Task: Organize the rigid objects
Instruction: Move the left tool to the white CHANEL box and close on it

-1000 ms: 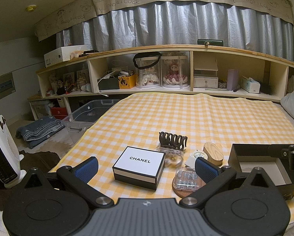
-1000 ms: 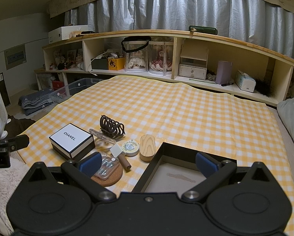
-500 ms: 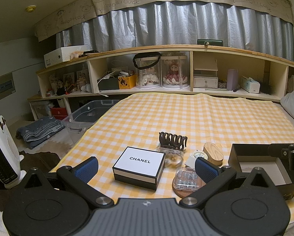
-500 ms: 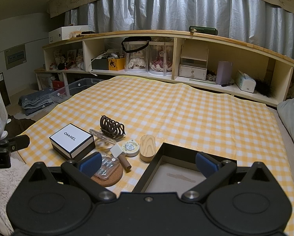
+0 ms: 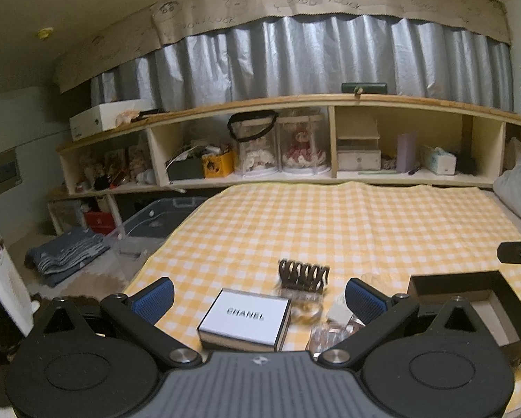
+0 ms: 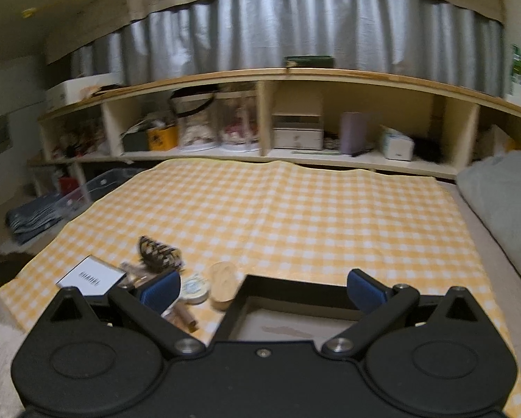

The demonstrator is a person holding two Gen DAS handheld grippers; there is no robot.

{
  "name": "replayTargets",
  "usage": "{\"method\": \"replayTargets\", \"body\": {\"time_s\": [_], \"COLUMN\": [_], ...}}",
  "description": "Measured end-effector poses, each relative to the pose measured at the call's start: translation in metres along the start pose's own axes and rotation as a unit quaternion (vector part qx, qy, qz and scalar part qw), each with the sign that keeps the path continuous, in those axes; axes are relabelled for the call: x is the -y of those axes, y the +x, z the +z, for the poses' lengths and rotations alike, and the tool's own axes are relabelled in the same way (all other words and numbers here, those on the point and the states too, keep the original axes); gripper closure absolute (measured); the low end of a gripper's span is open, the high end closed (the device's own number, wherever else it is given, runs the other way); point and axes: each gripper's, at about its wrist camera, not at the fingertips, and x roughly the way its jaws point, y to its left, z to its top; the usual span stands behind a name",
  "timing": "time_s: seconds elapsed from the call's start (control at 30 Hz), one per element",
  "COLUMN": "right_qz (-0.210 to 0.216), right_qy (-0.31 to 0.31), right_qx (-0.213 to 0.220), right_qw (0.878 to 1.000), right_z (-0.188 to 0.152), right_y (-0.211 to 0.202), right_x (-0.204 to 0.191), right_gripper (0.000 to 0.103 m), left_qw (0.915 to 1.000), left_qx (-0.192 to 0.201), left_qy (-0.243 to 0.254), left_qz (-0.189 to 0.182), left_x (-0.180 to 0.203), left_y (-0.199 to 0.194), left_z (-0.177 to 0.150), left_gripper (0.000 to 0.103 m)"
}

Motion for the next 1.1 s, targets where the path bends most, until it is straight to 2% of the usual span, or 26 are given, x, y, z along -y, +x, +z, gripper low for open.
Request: {"method": "replayTargets", "body": {"time_s": [0.1, 0.27, 0.43, 0.53, 0.67, 0.7, 0.73, 0.87, 0.93, 0.97, 1.1], "right_qz": [-0.039, -0.075, -0.122, -0.134, -0.130, -0.132, -0.132, -0.112, -0.117, -0.117, -0.112], "right_qy": [0.027, 0.074, 0.106, 0.121, 0.130, 0.130, 0.127, 0.126, 0.122, 0.123, 0.126], "right_qx": [-0.005, -0.029, -0.071, -0.104, -0.151, -0.162, -0.174, -0.232, -0.251, -0.261, -0.280], "right_qw": [0.999, 0.994, 0.984, 0.978, 0.971, 0.969, 0.968, 0.958, 0.953, 0.950, 0.945], "right_z": [0.003, 0.005, 0.000, -0.006, -0.016, -0.018, -0.021, -0.037, -0.043, -0.046, -0.053], "right_y": [0.006, 0.016, 0.034, 0.047, 0.063, 0.067, 0.070, 0.084, 0.089, 0.091, 0.096], "right_x": [0.019, 0.054, 0.082, 0.094, 0.102, 0.103, 0.104, 0.106, 0.106, 0.106, 0.109], "right_gripper": [0.000, 0.000, 0.000, 0.000, 0.000, 0.004, 0.013, 0.032, 0.045, 0.048, 0.073], "left_qw": [0.9999, 0.9990, 0.9976, 0.9957, 0.9956, 0.9950, 0.9943, 0.9900, 0.9857, 0.9837, 0.9766], "left_qx": [0.005, 0.006, -0.017, -0.032, -0.049, -0.054, -0.064, -0.110, -0.138, -0.148, -0.186], "left_qy": [0.002, 0.015, 0.036, 0.049, 0.053, 0.054, 0.055, 0.043, 0.029, 0.025, 0.035], "left_qz": [-0.013, -0.041, -0.056, -0.073, -0.060, -0.063, -0.066, -0.077, -0.093, -0.098, -0.102], "left_x": [-0.001, -0.002, -0.008, -0.013, -0.019, -0.021, -0.023, -0.038, -0.045, -0.048, -0.051], "left_y": [0.006, 0.027, 0.061, 0.081, 0.107, 0.113, 0.121, 0.149, 0.162, 0.167, 0.186], "left_z": [0.011, 0.025, 0.031, 0.034, 0.038, 0.038, 0.036, 0.029, 0.023, 0.021, 0.006], "left_gripper": [0.000, 0.000, 0.000, 0.000, 0.000, 0.000, 0.000, 0.000, 0.000, 0.000, 0.000]}}
